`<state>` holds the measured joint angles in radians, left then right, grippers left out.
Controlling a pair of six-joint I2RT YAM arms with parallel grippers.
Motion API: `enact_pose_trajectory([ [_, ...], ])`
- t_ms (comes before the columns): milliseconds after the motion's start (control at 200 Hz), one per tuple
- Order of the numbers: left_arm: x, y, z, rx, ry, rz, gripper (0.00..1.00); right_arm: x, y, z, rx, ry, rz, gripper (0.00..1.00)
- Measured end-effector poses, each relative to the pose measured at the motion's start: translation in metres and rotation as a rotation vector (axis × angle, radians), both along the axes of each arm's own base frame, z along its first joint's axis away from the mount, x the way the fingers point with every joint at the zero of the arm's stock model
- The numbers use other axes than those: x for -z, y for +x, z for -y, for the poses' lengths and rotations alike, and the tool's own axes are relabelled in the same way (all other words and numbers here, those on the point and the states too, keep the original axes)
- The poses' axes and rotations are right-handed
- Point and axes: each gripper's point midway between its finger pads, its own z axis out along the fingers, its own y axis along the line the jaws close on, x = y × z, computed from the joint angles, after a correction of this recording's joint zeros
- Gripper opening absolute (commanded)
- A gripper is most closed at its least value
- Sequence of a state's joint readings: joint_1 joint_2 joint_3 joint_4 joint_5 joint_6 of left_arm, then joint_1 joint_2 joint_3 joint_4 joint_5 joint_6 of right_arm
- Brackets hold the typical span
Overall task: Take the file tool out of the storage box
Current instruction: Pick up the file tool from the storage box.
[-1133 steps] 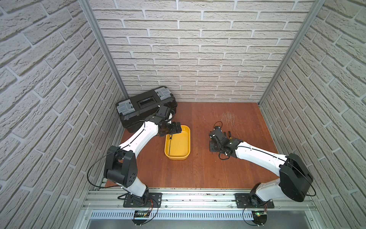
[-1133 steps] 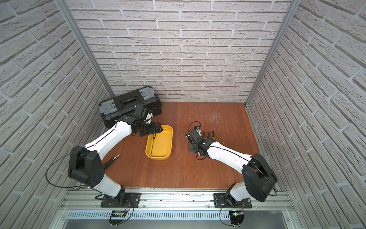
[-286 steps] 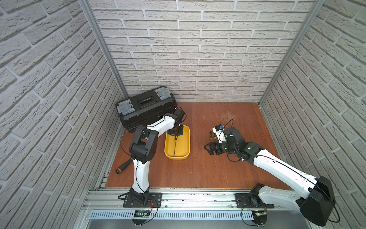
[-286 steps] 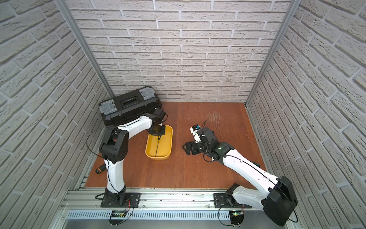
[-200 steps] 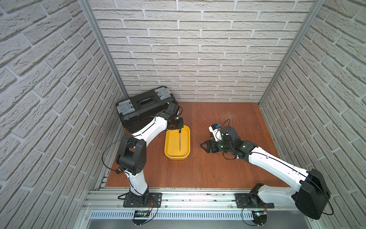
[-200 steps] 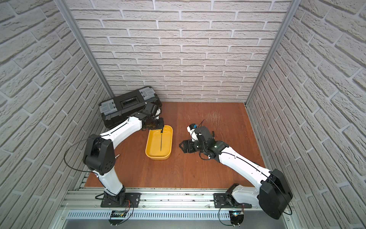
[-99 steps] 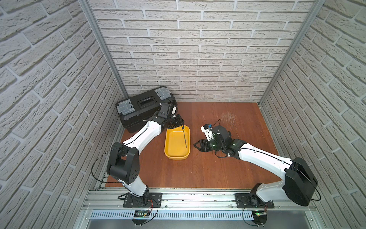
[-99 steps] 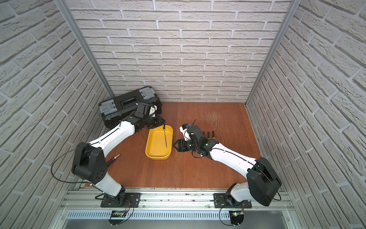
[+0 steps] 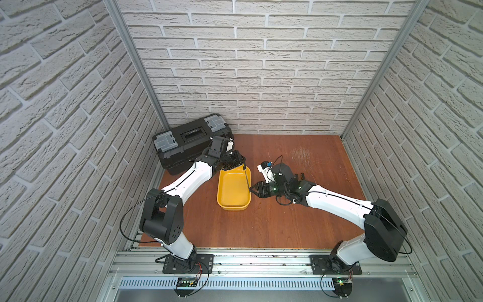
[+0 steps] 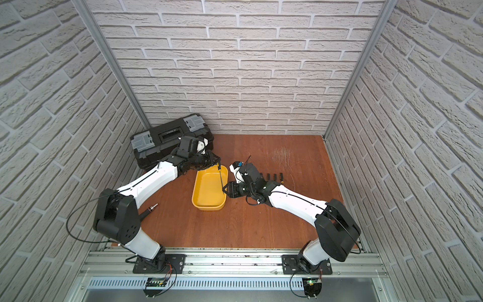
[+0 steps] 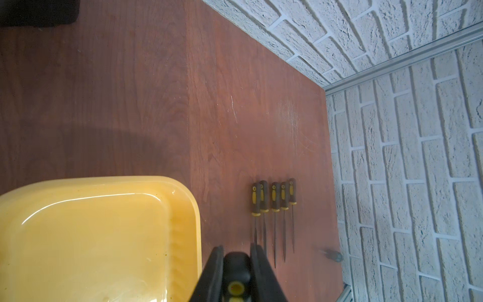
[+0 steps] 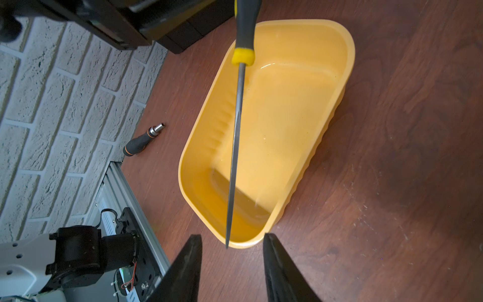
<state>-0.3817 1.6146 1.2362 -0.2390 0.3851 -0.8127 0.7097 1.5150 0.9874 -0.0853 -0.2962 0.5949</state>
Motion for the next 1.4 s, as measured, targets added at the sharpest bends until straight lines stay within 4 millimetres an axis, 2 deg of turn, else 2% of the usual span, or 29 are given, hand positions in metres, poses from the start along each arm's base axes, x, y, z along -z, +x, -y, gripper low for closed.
enact_pose_trajectory([
  [410, -0.013, -0.004, 0.002, 0.008, -0.029, 0.018, 0.17, 0.004, 0.002, -0.007, -0.012, -0.004, -0.010, 0.28],
  [560, -0.015, -0.005, 0.002, 0.011, -0.033, 0.021, 0.17, 0.001, 0.002, -0.010, -0.018, 0.003, -0.008, 0.19],
  [810, -0.016, -0.005, 0.002, 0.012, -0.035, 0.024, 0.17, -0.003, 0.005, -0.015, -0.028, 0.009, 0.000, 0.12],
  [980, -0.017, -0.005, 0.002, 0.013, -0.035, 0.024, 0.17, 0.002, 0.007, -0.014, -0.017, -0.001, -0.009, 0.03],
  [1115, -0.016, -0.006, 0.002, 0.013, -0.035, 0.023, 0.17, 0.003, 0.008, -0.014, -0.012, -0.007, -0.011, 0.03],
  [1400, -0.017, -0.006, 0.002, 0.016, -0.039, 0.022, 0.31, 0.004, 0.007, -0.013, -0.015, -0.015, -0.013, 0.03],
])
